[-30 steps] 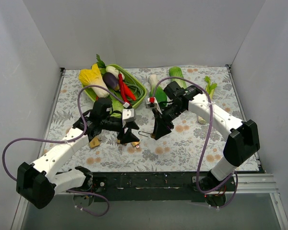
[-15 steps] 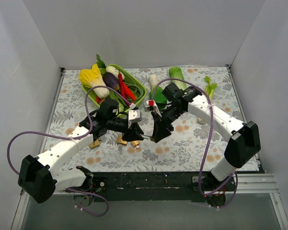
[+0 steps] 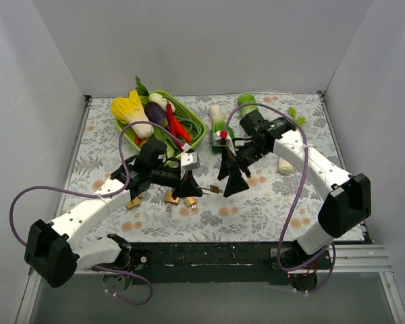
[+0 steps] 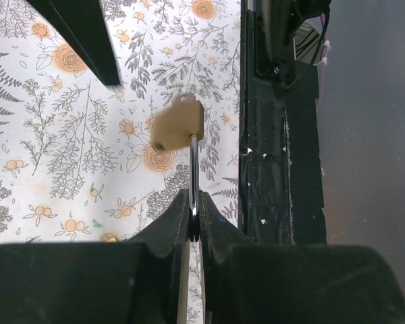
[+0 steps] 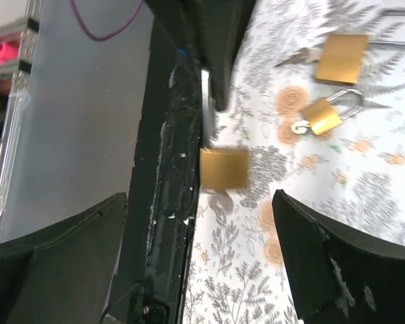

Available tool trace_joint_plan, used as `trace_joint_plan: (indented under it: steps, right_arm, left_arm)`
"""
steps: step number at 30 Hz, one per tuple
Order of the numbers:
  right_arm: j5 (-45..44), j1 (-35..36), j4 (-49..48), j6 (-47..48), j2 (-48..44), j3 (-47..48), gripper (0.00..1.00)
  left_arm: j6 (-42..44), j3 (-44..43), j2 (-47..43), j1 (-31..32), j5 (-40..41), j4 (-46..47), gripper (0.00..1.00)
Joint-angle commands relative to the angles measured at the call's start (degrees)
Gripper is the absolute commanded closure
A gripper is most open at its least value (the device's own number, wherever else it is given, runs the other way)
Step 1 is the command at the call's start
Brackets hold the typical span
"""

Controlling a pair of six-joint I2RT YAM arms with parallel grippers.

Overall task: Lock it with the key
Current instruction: Pick up the lock from the center of the board.

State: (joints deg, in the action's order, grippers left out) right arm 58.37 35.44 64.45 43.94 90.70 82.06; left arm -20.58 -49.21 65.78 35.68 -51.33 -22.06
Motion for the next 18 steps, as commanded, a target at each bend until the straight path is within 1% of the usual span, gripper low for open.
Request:
trace_joint_plan:
  steps: [1,4,7,8,9,10,11,12,14,18]
  right_arm:
    - [4.91,-8.01,-0.55,0.35,-4.56,3.28,0.04]
    - [5.7,-10.91,-1.07,1.32,-6.67,1.97,0.03]
    - [6.14,-11.27,-5.54,-0.17,-10.53,-1.89,0.03]
    - [6.4,-11.27,-7.56,-1.3,-13.15,-3.12,0.03]
    - [6.15,-11.27,-13.58,-3.4,-14.57,-4.53,0.03]
    - [5.97,-11.18,-16.86,-7.34,-16.15,-6.2,0.02]
    - [5.62,-11.18,-19.59,-9.12,-18.95,-8.65,0.02]
    - [4.83,-11.01,-24.84,-10.36,-20.19,-10.07,0.02]
    - [3.51,-10.22,-28.22,-12.56,-22.57,-12.61,0.02]
    - [2.36,-8.03,-30.08,-13.0,-23.2,-12.72,0.04]
  left_arm:
    - [-6.83,-1.5,-2.94,-0.44,-1.49,1.41,1.0]
    - [-11.14,-2.99,-2.76,-1.58,-3.42,3.07,1.0]
    - [-15.79,-4.92,-2.06,-2.55,-5.26,5.27,1.0]
    - [-17.03,-5.45,-1.71,-2.81,-5.88,5.63,1.0]
    - [-18.0,-6.07,-1.36,-2.81,-6.58,5.72,1.0]
    - [-19.31,-7.55,-0.57,-2.81,-7.2,5.72,1.0]
    - [-19.76,-8.09,-0.39,-2.9,-8.25,5.8,1.0]
    - [-20.55,-8.62,-0.21,-2.9,-8.35,6.24,1.0]
    - [-22.57,-9.85,0.14,-2.9,-9.22,7.47,1.0]
    - [-25.83,-11.26,0.84,-2.9,-9.4,9.32,1.0]
